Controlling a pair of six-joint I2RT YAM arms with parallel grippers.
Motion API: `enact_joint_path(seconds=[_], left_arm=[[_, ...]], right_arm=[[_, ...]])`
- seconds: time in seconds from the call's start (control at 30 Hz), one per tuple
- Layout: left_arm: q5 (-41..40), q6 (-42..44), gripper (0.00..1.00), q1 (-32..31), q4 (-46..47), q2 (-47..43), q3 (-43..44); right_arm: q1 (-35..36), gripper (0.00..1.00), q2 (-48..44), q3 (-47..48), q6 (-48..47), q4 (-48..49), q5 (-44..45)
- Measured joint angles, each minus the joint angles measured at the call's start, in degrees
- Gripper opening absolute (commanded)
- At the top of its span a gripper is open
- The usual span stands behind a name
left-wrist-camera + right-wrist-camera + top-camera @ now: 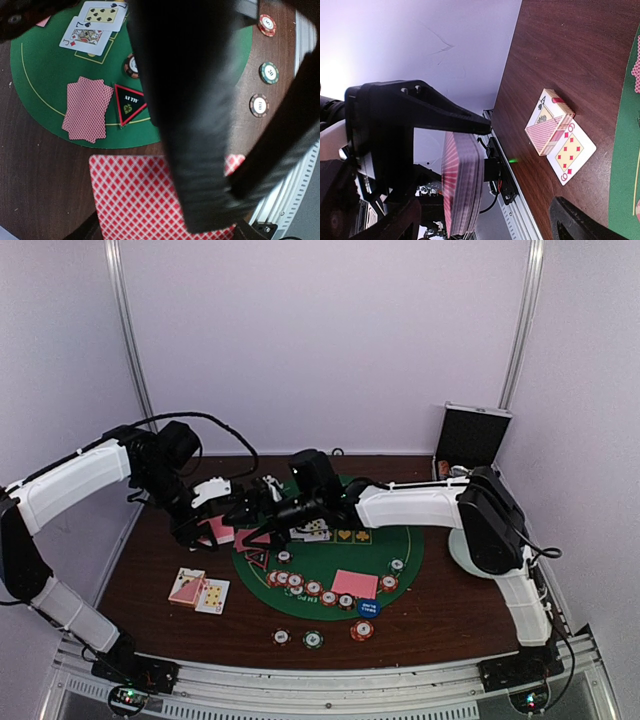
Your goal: Distribute texas hold em gaming equipment
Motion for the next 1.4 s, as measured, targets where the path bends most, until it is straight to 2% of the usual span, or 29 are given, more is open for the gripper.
enact_joint_path(seconds=[0.33,0.53,1.0,1.3,1.4], left_arm=[[0.0,-0.04,0.0,-0.85,0.0,0.11,0.09],[-0.02,-0.04,0.0,-0.94,0.02,0.13,0.09],[-1.14,0.0,0.0,-1.18,0.15,0.11,-0.07],[-1.27,0.0,0.0,-1.18,0.85,0.11,-0.07],[-1.29,0.0,0.0,-1.18,0.85,0.11,-0.07]], right_arm=[[1.51,0.93,6.45,6.49,4.48,2.34,-0.17],[1.66,0.88,8.26,8.66,6.45,3.26,-0.2],[0.28,0.79,6.67,4.11,6.99,4.81,-0.37],[-0.46,0.76,4.68,2.05,6.99,4.92,-0.52],[-0.66,0.71,3.3,0.59,6.97,4.48,-0.44]])
